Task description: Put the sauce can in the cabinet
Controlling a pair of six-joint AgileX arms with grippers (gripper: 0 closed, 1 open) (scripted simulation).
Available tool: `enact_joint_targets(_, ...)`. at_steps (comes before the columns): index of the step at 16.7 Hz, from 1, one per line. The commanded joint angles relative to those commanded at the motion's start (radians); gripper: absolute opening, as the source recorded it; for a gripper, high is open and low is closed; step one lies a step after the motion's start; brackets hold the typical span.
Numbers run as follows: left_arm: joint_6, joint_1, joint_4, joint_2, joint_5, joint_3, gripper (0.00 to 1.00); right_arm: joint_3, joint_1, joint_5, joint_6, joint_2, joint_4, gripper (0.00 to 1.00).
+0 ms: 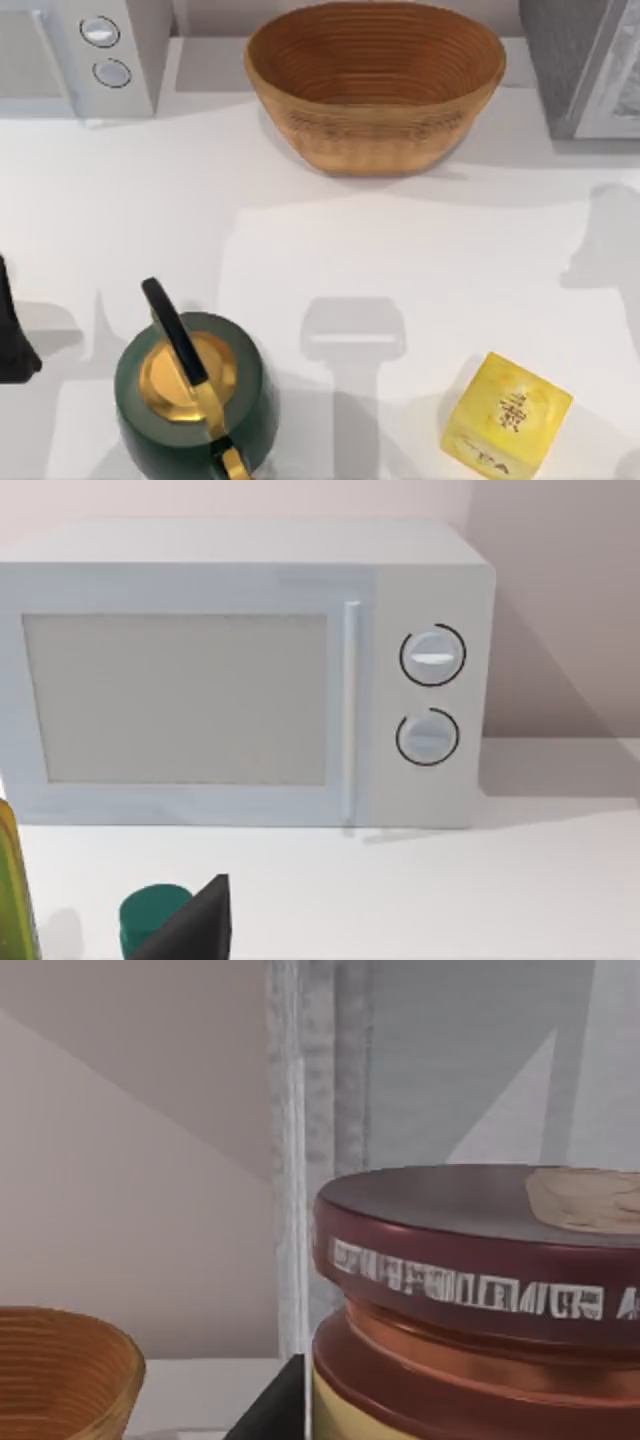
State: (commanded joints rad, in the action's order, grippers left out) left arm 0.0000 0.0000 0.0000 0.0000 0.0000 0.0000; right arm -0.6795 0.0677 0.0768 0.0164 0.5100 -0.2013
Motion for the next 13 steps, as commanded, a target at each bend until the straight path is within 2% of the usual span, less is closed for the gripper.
enact_joint_targets(13, 0.000, 0.000, 0.000, 0.000, 0.000, 0.000, 1.00, -0.810, 0.077, 0.086, 0.003, 0.541, -0.193, 0.00)
